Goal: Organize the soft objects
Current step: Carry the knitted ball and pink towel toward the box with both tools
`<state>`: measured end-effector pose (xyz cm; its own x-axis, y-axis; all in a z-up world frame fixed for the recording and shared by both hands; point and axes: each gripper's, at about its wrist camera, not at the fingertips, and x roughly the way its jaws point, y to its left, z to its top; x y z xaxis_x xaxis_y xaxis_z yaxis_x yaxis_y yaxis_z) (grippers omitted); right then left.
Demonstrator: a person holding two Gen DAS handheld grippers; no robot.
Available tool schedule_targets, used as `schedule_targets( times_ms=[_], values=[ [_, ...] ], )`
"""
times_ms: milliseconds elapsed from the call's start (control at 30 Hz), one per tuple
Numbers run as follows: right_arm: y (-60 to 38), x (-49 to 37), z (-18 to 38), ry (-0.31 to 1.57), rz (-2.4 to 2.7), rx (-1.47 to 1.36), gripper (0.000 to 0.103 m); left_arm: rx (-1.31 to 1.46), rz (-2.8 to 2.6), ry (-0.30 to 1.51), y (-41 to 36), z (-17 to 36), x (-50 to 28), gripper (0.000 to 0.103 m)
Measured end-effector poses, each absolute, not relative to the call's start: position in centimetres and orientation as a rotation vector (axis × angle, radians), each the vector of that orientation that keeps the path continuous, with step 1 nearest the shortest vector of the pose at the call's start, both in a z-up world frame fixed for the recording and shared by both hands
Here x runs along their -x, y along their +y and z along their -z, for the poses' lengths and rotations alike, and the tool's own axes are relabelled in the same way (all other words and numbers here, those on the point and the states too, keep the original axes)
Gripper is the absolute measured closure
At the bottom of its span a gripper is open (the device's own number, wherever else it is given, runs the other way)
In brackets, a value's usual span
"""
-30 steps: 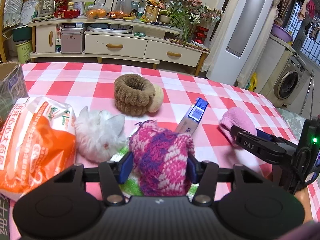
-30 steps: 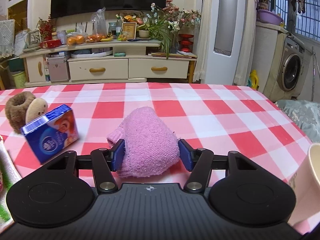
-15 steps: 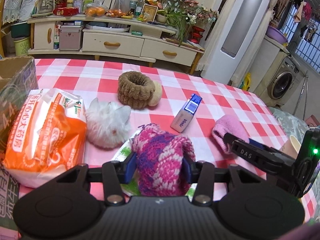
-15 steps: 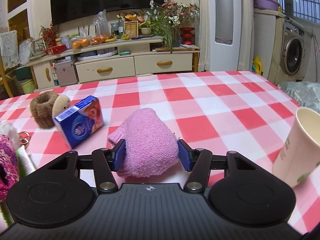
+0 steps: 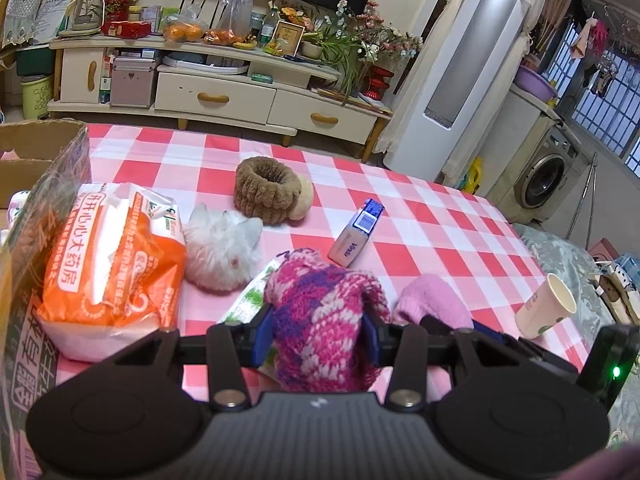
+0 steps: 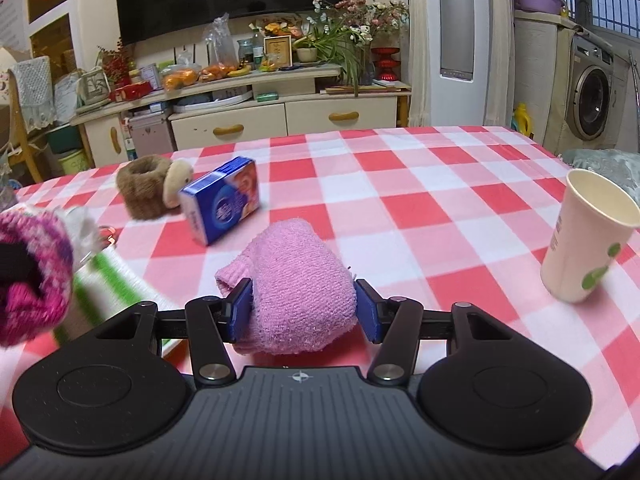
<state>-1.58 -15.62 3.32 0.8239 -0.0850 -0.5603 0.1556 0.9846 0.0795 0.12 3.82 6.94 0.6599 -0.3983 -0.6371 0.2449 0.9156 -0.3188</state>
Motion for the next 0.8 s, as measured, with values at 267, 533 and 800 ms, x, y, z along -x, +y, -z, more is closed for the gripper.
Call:
schedule_targets(
  times_ms=[267, 533, 800],
  values=[
    [-14.5, 4.1, -3.9, 0.589, 0.121, -0.119, 0.036, 0.233, 0.388, 0.742, 5.2, -7.8, 0.8, 0.060],
    [-12.8, 6.2, -4.6, 0.590, 0.103, -0.109, 0.036, 0.250, 0.406, 0.718, 6.6, -8.5, 1.5, 0.060],
    [-11.2, 7.5, -5.1, 0.590, 0.084, -0.111, 0.036, 0.276, 0.405, 0.695, 8.1, -9.2, 1.9, 0.060]
  ],
)
